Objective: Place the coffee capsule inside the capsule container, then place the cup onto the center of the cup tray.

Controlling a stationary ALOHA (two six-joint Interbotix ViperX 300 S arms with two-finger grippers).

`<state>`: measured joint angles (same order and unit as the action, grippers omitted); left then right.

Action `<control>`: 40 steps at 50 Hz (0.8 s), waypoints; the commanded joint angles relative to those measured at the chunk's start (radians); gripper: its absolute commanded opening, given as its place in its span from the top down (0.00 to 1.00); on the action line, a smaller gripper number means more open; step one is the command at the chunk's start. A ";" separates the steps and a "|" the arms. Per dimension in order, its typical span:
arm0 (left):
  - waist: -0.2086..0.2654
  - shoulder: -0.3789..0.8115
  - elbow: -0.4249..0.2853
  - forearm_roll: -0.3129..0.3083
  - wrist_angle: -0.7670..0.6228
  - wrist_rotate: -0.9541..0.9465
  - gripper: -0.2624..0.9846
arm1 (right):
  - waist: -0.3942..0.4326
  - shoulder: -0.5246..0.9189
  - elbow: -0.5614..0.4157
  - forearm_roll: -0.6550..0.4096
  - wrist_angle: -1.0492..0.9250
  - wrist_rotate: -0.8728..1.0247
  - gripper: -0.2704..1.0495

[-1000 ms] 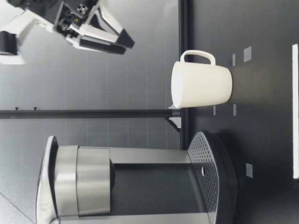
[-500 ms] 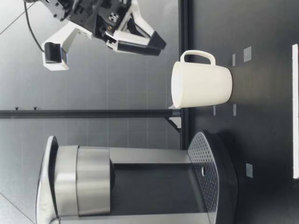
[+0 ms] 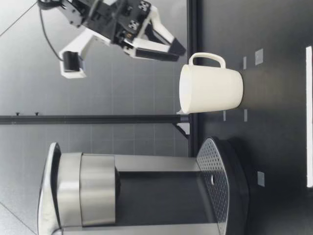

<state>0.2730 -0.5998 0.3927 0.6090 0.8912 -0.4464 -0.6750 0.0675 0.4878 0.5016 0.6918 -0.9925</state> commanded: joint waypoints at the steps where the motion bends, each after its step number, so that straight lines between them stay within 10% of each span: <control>1: -0.002 -0.009 -0.012 0.005 -0.008 0.000 0.72 | -0.003 -0.003 -0.018 0.011 -0.011 -0.003 0.31; 40: -0.002 -0.011 -0.003 0.006 -0.029 0.000 0.72 | 0.032 0.064 -0.018 0.020 -0.072 -0.028 0.36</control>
<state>0.2730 -0.5998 0.4019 0.6105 0.8698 -0.4464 -0.6443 0.1473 0.4878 0.5185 0.6274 -1.0186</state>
